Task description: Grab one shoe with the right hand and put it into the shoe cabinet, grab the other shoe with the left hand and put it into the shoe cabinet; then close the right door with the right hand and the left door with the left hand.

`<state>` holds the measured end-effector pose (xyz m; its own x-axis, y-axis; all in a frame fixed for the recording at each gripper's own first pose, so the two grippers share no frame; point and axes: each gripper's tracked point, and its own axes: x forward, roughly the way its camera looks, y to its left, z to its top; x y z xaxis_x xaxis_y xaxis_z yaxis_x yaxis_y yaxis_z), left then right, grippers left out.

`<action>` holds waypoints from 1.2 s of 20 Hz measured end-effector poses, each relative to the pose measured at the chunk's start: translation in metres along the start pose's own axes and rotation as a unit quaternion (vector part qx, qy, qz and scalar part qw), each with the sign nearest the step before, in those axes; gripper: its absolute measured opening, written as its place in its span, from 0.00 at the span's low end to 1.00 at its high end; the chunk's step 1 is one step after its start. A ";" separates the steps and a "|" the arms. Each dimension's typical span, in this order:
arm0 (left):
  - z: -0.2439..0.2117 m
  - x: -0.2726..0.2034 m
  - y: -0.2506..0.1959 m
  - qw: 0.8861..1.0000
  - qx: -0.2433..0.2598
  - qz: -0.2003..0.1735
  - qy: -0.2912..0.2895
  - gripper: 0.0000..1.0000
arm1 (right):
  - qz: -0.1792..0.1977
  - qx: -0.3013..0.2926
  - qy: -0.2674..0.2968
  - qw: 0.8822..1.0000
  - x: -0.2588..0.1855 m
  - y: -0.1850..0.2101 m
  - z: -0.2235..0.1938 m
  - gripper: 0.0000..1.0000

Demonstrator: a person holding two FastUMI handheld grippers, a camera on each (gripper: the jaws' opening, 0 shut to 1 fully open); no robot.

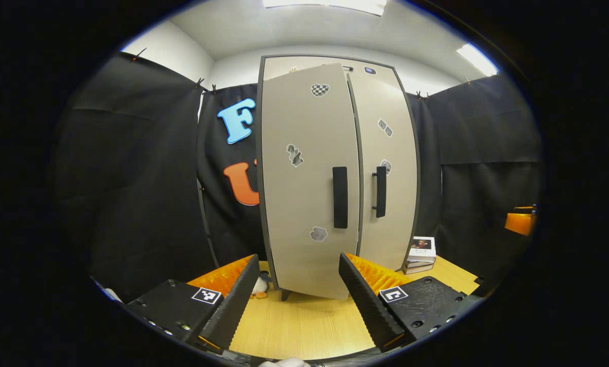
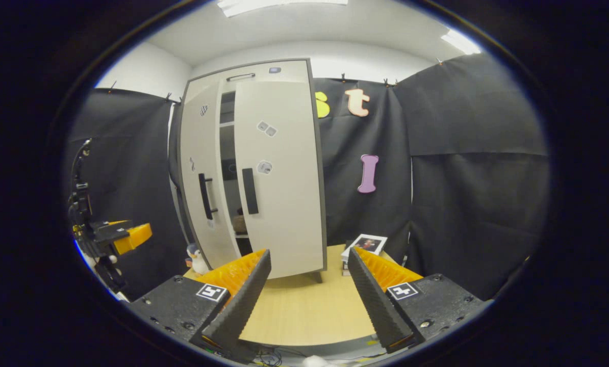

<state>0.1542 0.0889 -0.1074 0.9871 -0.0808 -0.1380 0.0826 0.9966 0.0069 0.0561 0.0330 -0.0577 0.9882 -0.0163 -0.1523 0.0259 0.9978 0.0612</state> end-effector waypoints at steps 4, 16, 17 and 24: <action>-0.007 -0.042 0.001 1.000 -0.009 0.004 0.003 1.00 | 0.005 0.002 -0.008 1.000 -0.002 0.006 0.000 0.99; -0.014 -0.075 -0.001 1.000 -0.009 0.017 0.002 1.00 | 0.020 -0.013 -0.023 0.999 -0.004 0.021 -0.001 0.99; -0.012 -0.074 -0.001 1.000 -0.011 0.018 0.000 1.00 | 0.022 -0.014 -0.021 0.999 -0.003 0.022 -0.003 0.99; -0.007 -0.068 -0.003 1.000 -0.015 0.020 -0.010 0.96 | 0.024 -0.022 -0.022 0.999 0.001 0.023 0.003 0.99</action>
<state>0.0858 0.0917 -0.1049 0.9922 -0.0405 -0.1180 0.0388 0.9991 -0.0170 0.0583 0.0563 -0.0535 0.9938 0.0306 -0.1069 -0.0281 0.9993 0.0247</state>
